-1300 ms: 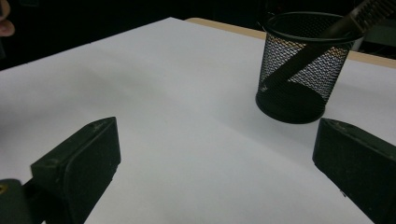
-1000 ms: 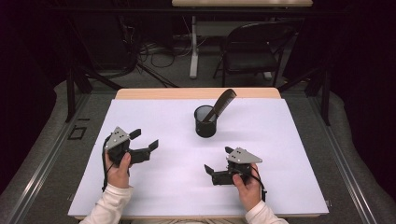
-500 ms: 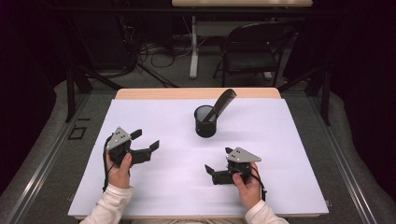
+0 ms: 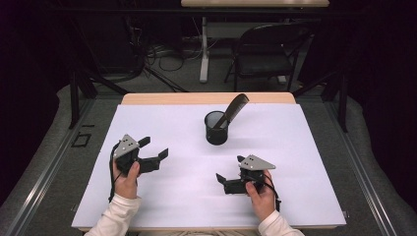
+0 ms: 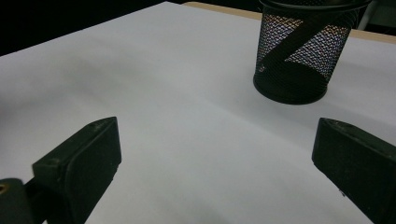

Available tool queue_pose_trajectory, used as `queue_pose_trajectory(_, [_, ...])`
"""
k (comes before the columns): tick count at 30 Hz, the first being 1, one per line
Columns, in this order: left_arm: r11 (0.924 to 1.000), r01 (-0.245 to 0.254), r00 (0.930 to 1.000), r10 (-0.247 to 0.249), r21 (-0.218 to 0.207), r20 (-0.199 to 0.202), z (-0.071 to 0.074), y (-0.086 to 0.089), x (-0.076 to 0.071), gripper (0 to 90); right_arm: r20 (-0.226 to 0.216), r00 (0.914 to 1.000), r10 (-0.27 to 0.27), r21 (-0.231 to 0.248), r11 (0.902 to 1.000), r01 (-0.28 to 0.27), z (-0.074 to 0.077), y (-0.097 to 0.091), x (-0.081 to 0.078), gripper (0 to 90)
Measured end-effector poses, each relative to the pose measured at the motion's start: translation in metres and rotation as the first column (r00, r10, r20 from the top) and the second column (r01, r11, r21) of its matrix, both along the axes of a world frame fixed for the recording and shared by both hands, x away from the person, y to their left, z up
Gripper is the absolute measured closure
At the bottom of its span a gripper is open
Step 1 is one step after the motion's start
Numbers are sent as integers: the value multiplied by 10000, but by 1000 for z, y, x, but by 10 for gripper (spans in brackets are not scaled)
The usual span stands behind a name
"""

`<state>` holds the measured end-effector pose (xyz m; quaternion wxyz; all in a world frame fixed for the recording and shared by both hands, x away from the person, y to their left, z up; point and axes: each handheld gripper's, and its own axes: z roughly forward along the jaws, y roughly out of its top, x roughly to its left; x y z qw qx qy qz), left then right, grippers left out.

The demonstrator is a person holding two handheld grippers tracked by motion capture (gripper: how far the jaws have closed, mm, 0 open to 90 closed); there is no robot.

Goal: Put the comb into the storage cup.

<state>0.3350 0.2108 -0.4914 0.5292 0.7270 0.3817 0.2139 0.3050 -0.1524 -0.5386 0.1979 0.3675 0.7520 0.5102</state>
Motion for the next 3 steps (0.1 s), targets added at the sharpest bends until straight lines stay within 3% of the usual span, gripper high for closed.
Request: queue_pose_trajectory(3, [10000,-33,10000,33,21,-25,0,0,0,157,-39,10000,-39,-27,10000,39,-1,-1,1,17])
